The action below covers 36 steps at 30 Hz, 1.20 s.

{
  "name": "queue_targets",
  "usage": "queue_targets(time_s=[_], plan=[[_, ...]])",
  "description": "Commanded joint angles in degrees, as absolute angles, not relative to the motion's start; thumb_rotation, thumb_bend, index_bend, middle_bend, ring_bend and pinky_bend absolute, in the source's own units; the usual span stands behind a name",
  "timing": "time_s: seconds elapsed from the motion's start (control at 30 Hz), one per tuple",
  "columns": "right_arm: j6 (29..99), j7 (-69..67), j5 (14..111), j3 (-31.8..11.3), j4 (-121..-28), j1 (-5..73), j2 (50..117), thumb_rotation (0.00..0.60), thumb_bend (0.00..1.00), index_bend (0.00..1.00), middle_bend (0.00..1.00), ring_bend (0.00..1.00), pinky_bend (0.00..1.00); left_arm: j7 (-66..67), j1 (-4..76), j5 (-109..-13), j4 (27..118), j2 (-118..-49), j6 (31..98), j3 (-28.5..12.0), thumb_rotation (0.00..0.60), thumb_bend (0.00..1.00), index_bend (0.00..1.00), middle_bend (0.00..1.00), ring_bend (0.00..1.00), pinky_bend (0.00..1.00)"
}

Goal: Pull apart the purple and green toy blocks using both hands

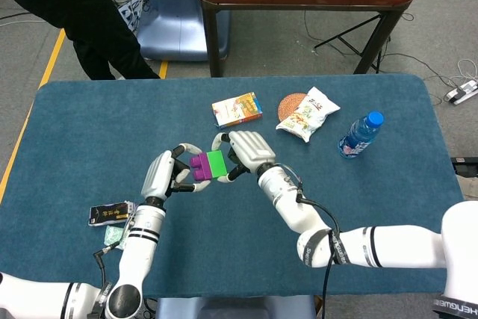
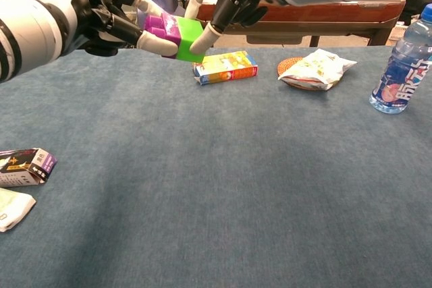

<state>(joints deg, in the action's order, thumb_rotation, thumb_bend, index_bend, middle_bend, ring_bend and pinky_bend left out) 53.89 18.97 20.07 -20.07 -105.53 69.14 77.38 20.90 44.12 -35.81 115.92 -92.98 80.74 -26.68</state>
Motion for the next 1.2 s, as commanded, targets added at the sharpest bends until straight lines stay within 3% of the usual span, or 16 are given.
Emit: queue_targets(time_s=[0.03,0.63,1.2], plan=[[53.82,18.82,20.26,-20.04,-105.55,69.07,77.36,0.600,0.01,0.62,1.00,1.00,1.00,21.04,44.17,-35.86,115.90,-93.08,80.83,-26.65,0.600,0.00,0.58,1.00,1.00,1.00],[53.18,17.64,21.19,-19.69,-105.17,68.51,77.41,0.600,0.01,0.62,1.00,1.00,1.00,21.32,43.98,-36.93,114.89,-93.96,81.41,-26.09,0.600,0.00,0.71,1.00,1.00,1.00],[52.78,16.17,23.05,-19.32,-104.96,67.33,77.19,0.600,0.01,0.62,1.00,1.00,1.00,20.87,43.65,-37.13,114.46,-94.08,80.74,-26.23,0.600,0.00,0.76,1.00,1.00,1.00]])
